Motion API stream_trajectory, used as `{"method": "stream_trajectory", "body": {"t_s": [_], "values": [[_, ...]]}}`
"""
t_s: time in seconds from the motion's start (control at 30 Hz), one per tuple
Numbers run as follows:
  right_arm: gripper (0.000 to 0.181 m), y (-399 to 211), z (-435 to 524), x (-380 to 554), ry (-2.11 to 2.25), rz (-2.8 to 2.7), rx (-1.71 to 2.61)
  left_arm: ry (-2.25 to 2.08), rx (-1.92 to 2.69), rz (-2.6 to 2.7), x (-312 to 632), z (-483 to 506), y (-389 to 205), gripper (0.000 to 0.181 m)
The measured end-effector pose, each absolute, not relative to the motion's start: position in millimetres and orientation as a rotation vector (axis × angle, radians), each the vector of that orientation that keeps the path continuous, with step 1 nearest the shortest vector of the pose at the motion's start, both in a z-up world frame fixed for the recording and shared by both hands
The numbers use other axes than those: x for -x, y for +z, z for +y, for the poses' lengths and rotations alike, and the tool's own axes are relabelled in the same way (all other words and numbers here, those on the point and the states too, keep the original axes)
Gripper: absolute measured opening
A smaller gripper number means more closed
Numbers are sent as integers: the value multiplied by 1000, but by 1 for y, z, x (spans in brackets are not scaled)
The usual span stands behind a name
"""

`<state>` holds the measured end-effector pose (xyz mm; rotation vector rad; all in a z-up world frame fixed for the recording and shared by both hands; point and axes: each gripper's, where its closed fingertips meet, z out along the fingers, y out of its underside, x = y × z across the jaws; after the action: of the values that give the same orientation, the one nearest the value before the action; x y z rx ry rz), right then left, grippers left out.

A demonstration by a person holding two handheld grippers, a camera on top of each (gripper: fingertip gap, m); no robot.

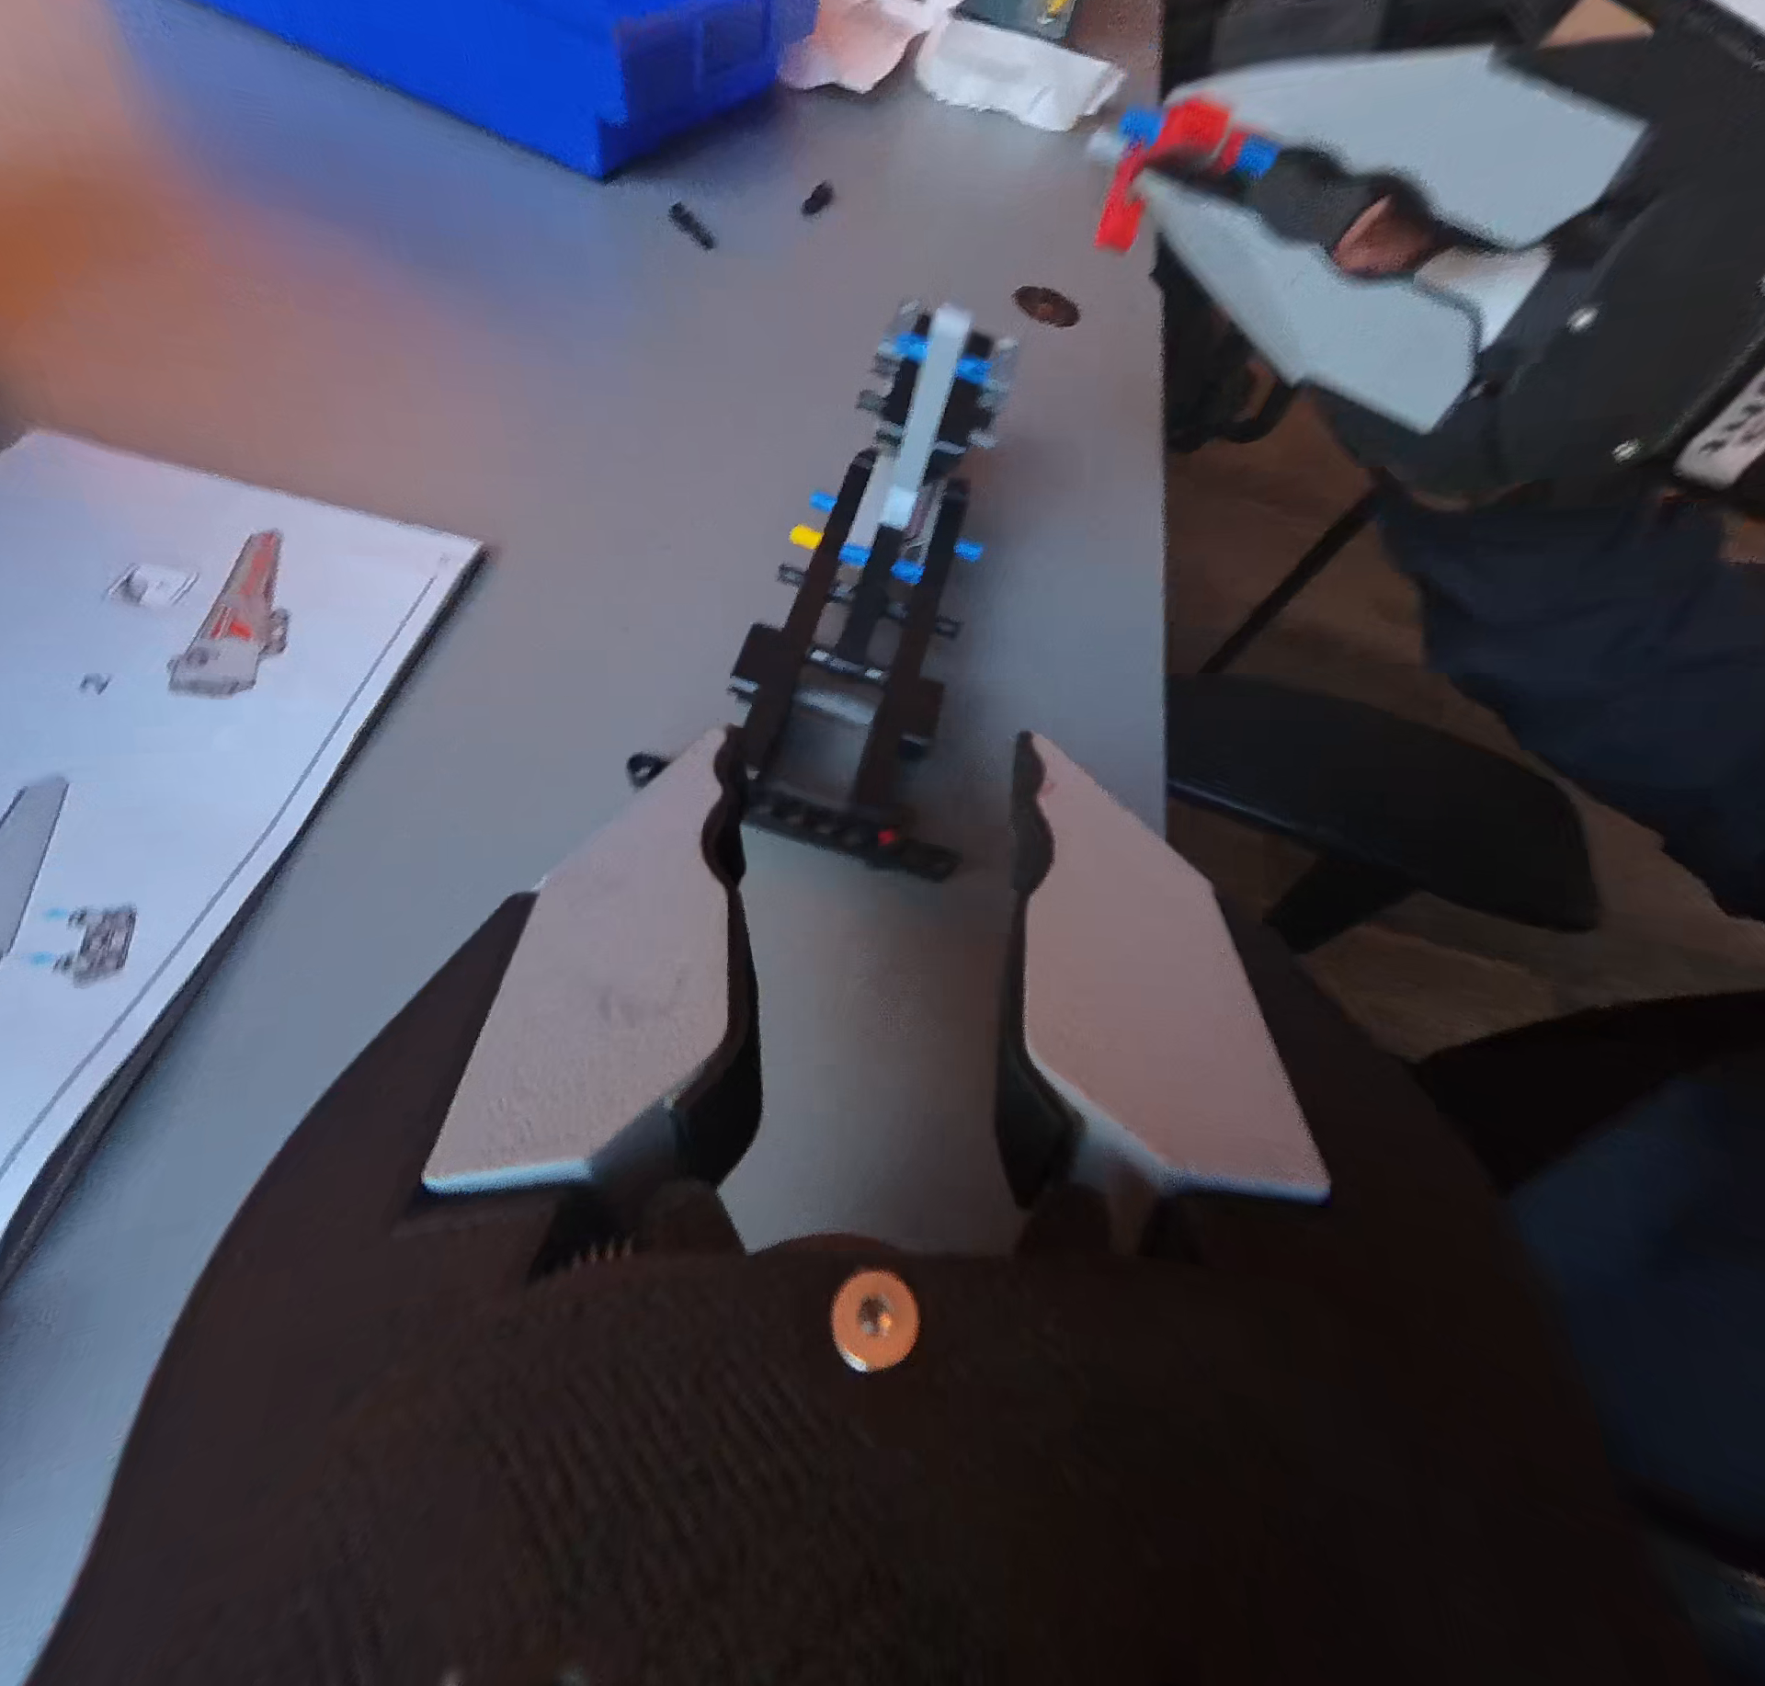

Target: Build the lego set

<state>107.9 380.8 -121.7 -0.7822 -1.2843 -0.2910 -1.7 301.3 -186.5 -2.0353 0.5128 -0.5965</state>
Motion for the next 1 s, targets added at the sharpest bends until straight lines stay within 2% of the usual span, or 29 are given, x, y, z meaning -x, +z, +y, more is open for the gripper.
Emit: {"method": "stream_trajectory", "body": {"t_s": [0.3,0.5,0.6,0.7,1.0], "values": [[7,-128,333,-78,-455,-1335,584,-804,1945,626,-59,303,-141,42],[6,-144,320,-63,-658,-1358,452,-1069,1980,537,-68,303,-142,24],[6,-147,318,-62,-684,-1346,434,-1142,2035,534,-68,300,-153,21],[6,-147,320,-61,-695,-1341,438,-1197,2020,523,-69,302,-156,8],[7,-144,322,-59,-714,-1343,408,-1383,1965,459,-66,305,-151,8]]}}
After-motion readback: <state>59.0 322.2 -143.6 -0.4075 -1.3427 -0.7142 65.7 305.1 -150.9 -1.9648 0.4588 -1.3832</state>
